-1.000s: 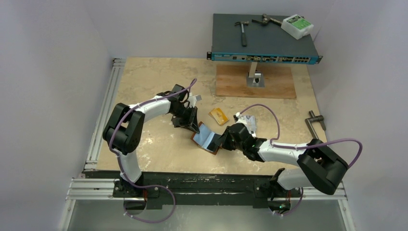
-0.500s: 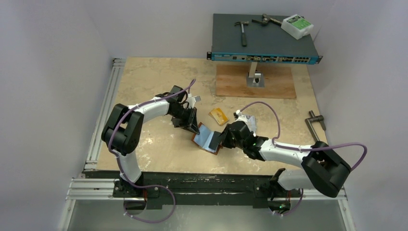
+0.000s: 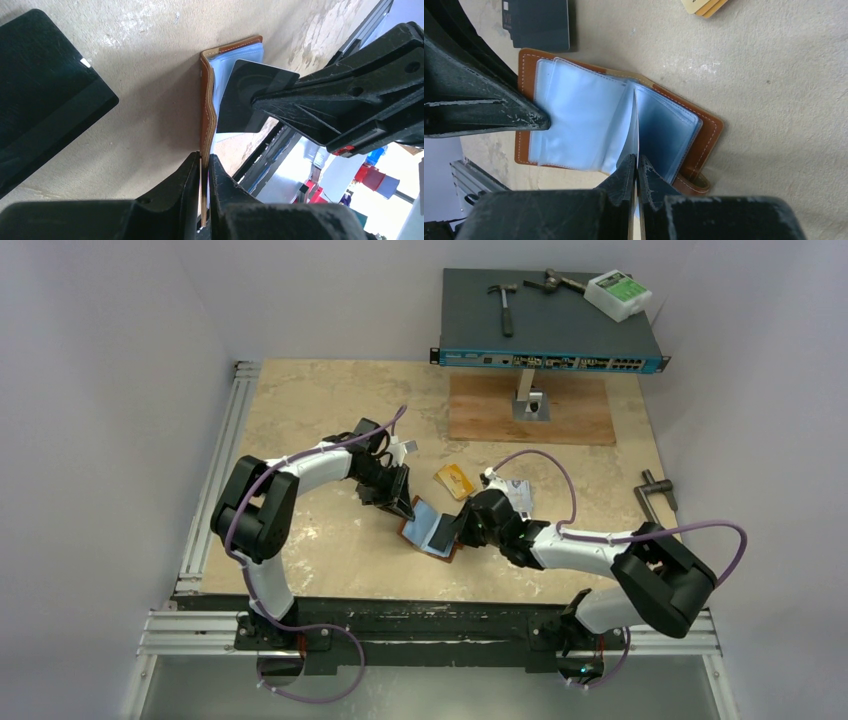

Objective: Put the credit cards into the card holder
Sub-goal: Insert the credit card into the card holder.

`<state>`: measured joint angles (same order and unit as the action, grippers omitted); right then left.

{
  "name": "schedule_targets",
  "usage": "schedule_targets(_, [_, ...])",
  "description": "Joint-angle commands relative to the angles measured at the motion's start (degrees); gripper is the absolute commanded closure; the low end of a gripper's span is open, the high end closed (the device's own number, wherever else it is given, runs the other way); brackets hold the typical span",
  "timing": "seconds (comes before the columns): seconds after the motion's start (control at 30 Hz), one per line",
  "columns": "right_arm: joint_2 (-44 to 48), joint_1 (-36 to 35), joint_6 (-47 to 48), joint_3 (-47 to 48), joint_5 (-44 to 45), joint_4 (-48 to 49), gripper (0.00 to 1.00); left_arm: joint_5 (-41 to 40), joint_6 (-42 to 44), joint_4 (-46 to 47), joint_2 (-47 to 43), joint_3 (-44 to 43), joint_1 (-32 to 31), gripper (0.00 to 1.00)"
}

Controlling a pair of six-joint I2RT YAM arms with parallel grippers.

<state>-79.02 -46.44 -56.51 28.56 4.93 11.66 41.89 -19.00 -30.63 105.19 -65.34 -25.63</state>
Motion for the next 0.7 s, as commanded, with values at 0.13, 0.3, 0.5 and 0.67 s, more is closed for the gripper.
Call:
schedule_targets(0.13, [-0.1,0.2,1.07,-2.17,0.51,-1.04,1.0,4.57,0.29,-0.18,-2.63,-0.72,0.28,0.82])
schedule_targets(0.3, [0.43,0.2,1.16,-2.33,0.81,-1.44,1.0,5.39,0.2,0.86,-2.65,-0.14,0.23,0.8])
schedule_targets(0.5, [0.54,0.21,1.14,-2.38,0.92,-1.51,1.0,6.5,0.75,0.67,-2.35,-0.01,0.32,0.8])
schedule_targets(0.67, [0.37,0.21,1.06,-2.75,0.77,-1.16,1.0,8.03,0.28,1.87,-2.28,1.03,0.98,0.8])
